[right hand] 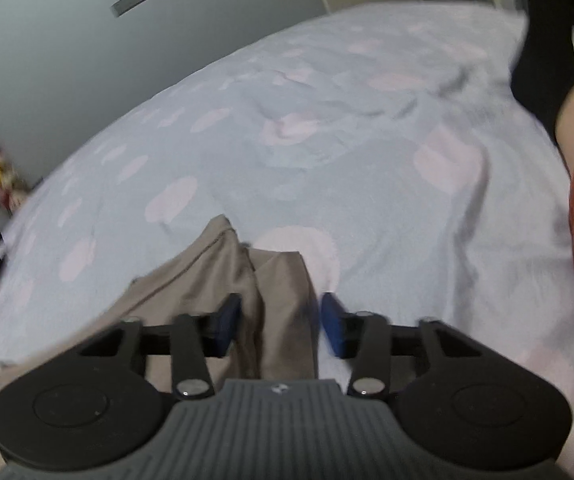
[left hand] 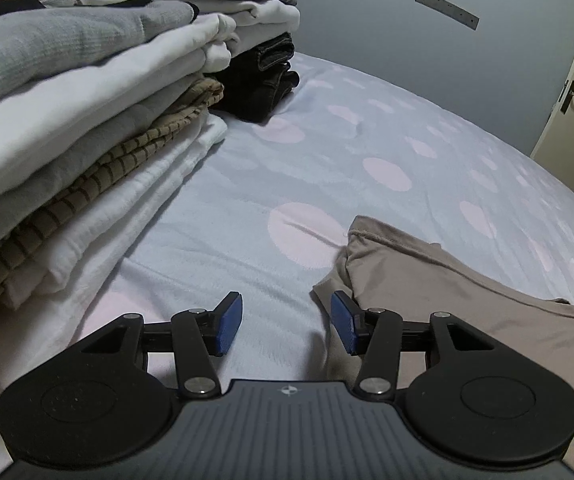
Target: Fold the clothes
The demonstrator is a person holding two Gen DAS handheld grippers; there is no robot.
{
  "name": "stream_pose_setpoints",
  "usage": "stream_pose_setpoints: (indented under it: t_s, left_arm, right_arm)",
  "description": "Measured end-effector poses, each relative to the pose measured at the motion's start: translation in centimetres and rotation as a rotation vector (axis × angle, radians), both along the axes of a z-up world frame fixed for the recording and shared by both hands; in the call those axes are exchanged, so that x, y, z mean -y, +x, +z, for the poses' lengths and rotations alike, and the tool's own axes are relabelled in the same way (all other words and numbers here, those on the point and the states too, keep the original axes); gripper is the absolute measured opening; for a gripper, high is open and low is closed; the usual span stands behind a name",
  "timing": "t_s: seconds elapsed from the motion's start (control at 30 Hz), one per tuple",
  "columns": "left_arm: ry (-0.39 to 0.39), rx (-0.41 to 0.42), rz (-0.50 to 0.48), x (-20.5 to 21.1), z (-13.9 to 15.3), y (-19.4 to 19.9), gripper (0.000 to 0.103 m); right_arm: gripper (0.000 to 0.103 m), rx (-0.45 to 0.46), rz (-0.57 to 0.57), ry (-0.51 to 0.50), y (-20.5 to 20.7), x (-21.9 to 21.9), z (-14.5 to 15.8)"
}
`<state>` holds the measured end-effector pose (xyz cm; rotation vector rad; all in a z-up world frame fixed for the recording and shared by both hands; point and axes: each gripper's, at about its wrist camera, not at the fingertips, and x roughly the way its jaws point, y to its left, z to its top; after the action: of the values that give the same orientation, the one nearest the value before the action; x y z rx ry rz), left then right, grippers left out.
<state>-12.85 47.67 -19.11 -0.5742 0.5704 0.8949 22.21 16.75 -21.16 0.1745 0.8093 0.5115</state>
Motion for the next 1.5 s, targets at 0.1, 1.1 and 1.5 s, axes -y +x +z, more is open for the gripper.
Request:
stream_pose_setpoints:
  t_s: [0.1,1.1,1.5]
  left_arm:
    - [-0.010,0.008,0.008,-0.3,-0.4,0.0,0.057]
    - [-0.054,0.126,0.053,0.2,3.8,-5.4,0.050]
    - [-0.099,0.128,0.077,-0.8,3.4,-6.0,0.049]
  right_arm:
    - [0.010,0.015,0.017,0.003,-0.3,-0.3,-0.2]
    - [0.006,0.110,0.439,0.028,-16.8,-19.1,8.9]
    - [0.006,0.020,0.594,-0.062,-22.0,-26.5,4.3]
